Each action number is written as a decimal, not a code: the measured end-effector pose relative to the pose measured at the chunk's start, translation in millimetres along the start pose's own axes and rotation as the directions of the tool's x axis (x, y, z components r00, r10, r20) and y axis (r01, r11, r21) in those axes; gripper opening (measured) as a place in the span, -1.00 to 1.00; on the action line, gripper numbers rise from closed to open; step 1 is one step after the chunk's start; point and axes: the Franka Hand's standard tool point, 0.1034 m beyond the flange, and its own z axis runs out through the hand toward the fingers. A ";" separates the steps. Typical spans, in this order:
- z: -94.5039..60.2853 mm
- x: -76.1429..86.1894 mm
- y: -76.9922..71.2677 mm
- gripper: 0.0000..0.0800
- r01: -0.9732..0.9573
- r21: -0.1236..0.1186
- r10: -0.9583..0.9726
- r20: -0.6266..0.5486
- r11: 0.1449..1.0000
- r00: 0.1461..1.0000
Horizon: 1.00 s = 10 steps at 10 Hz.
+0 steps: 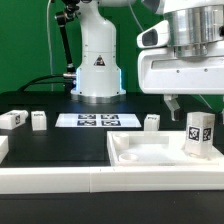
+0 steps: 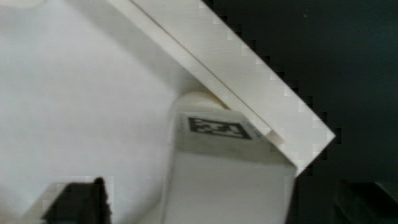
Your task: Assemble square table
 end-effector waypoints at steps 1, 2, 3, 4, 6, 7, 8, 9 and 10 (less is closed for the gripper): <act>0.1 -0.6 -0.5 0.60 0.069 0.000 -0.069 0.000 0.998 0.998; 0.0 -0.2 -0.2 0.62 0.174 0.000 -0.174 0.000 0.985 0.985; 0.0 0.1 0.0 0.62 0.261 0.001 -0.261 0.000 0.965 0.965; 0.1 -0.9 -0.7 0.62 0.329 -0.006 -0.329 -0.002 0.944 0.944; 1.1 -7.9 -5.8 0.62 0.538 -0.058 -0.540 -0.013 0.841 0.842; 1.3 -7.9 -5.9 0.62 0.624 -0.065 -0.626 -0.010 0.779 0.780; 1.3 -7.8 -5.8 0.62 0.696 -0.068 -0.698 -0.004 0.715 0.716; 1.3 -7.8 -5.8 0.62 0.765 -0.072 -0.767 0.003 0.640 0.641; 1.0 -7.2 -5.8 0.62 0.794 -0.073 -0.796 0.006 0.604 0.606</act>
Offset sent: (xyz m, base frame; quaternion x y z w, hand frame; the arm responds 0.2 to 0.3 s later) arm 0.0000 0.0000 0.0000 0.0000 0.0000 -0.1296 0.9916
